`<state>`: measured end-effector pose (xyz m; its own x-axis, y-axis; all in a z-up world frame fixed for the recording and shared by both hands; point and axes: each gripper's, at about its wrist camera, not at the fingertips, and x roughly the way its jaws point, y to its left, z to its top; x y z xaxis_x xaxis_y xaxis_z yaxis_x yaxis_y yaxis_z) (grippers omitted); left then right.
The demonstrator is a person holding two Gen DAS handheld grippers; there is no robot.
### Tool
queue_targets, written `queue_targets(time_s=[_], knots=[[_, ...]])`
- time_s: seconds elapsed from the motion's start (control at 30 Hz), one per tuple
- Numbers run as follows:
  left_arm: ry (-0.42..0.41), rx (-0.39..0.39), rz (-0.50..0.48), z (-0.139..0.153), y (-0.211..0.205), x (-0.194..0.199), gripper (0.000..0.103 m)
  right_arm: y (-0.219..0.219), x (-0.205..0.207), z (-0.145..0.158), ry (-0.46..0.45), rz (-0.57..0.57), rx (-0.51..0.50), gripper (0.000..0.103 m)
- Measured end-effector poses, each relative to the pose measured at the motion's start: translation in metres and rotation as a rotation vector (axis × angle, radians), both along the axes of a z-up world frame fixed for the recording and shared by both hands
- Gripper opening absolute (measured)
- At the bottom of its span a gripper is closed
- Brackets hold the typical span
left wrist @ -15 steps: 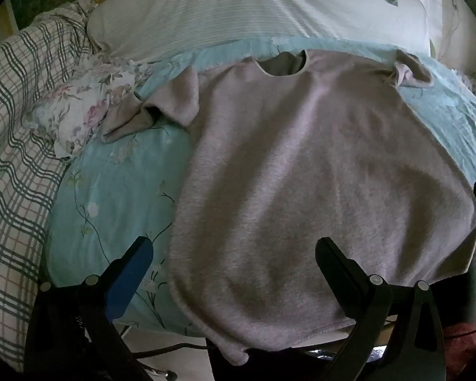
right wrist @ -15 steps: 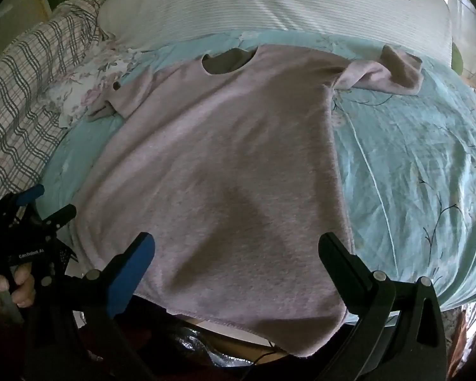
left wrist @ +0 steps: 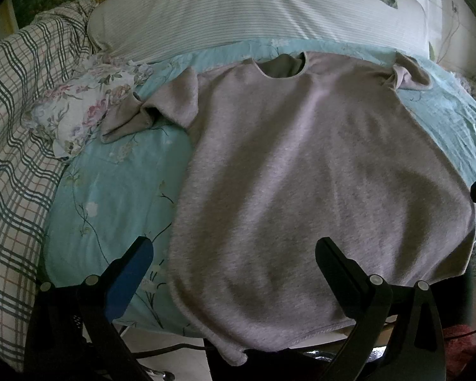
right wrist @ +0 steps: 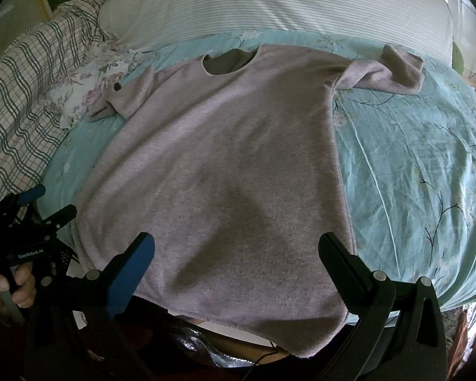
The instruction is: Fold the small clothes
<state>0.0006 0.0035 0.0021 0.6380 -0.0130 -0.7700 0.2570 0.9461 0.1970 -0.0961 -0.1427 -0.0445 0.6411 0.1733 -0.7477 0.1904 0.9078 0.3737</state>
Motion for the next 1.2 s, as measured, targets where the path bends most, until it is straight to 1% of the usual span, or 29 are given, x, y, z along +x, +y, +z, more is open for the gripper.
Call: queue_targets(time_s=[0.33, 0.7, 0.77, 0.8, 0.9, 0.93, 0.97, 1.1, 1.2], knots=[[-0.007, -0.001, -0.004, -0.001, -0.004, 0.002, 0.102, -0.001, 0.003, 0.002, 0.002, 0.001, 0.004, 0.103], [-0.019, -0.034, -0.007, -0.004, -0.005, 0.007, 0.102, 0.001, 0.007, 0.002, 0.006, -0.005, 0.012, 0.103], [-0.015, -0.055, -0.006, -0.004, -0.004, 0.009, 0.102, -0.001, 0.010, 0.001, 0.007, -0.011, 0.018, 0.103], [-0.013, -0.061, -0.005, -0.005, -0.004, 0.009, 0.102, -0.003, 0.012, 0.000, 0.008, -0.015, 0.023, 0.103], [-0.016, -0.048, -0.007, -0.007, -0.007, 0.013, 0.102, -0.015, 0.017, -0.003, 0.010, -0.028, 0.044, 0.103], [-0.019, -0.024, -0.009, -0.008, -0.008, 0.015, 0.102, -0.019, 0.020, -0.003, 0.009, -0.036, 0.050, 0.103], [-0.020, -0.019, -0.011, -0.008, -0.009, 0.018, 0.102, -0.026, 0.021, -0.004, 0.007, -0.042, 0.056, 0.103], [0.009, -0.055, -0.003, -0.010, -0.010, 0.029, 0.102, -0.047, 0.030, -0.004, -0.003, -0.073, 0.067, 0.103], [0.002, -0.058, 0.010, -0.009, -0.010, 0.041, 0.102, -0.066, 0.037, -0.006, -0.012, -0.102, 0.079, 0.103]])
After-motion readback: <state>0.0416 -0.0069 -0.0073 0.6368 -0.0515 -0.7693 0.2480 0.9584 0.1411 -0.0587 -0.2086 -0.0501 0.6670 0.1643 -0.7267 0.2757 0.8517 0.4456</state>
